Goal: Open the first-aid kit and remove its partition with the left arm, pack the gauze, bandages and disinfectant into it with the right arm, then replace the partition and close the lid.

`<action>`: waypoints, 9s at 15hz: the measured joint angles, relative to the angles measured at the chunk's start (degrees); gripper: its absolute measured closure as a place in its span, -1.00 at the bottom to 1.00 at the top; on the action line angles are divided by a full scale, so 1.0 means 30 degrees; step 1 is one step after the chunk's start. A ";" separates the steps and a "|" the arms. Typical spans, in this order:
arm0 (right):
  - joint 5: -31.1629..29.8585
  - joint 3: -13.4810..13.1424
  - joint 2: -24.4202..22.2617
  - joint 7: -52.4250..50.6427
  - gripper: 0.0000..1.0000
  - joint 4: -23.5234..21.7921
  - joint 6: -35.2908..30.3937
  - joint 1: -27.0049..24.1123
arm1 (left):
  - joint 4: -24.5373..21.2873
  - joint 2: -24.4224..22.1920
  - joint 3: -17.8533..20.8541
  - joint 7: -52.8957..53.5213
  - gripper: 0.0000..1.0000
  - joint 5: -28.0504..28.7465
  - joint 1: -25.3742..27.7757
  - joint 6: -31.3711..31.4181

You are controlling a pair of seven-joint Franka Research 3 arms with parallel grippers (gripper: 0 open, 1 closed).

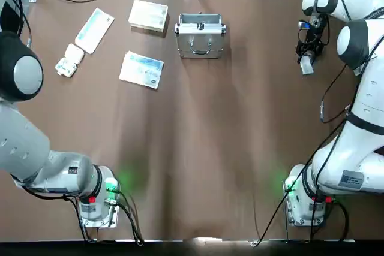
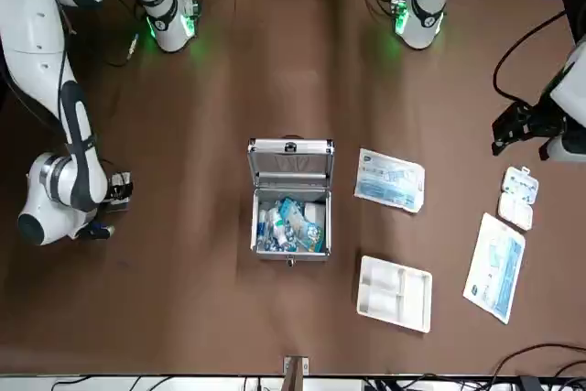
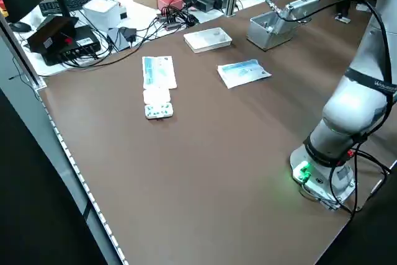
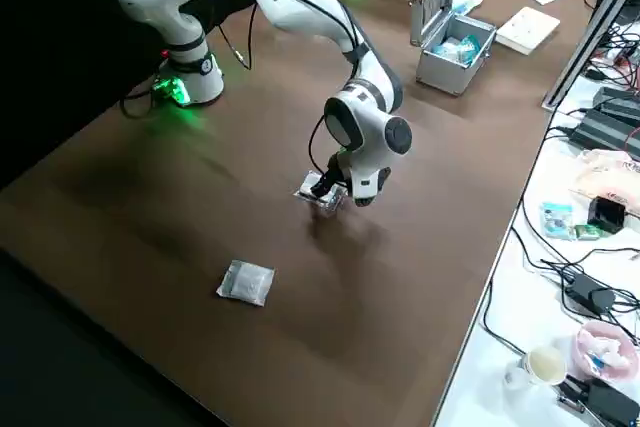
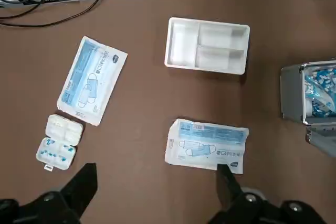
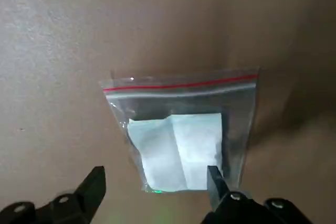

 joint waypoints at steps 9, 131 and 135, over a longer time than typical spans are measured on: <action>-0.0072 0.0017 0.0189 0.0001 -0.44 -0.0177 0.0488 0.0266 | -0.0201 0.0034 0.0203 -0.0200 -1.00 -0.0002 0.0277 0.0510; -0.4380 -0.0548 0.0299 -1.0313 -0.23 0.2617 0.4228 -0.6906 | -0.1926 0.0940 -0.0053 -0.0129 -1.00 -0.0001 0.0587 0.2872; -0.5011 -0.0550 0.0959 -1.0349 0.07 0.2613 0.5438 -0.7285 | -0.1930 0.0940 -0.0058 -0.0130 -1.00 -0.0001 0.0511 0.2901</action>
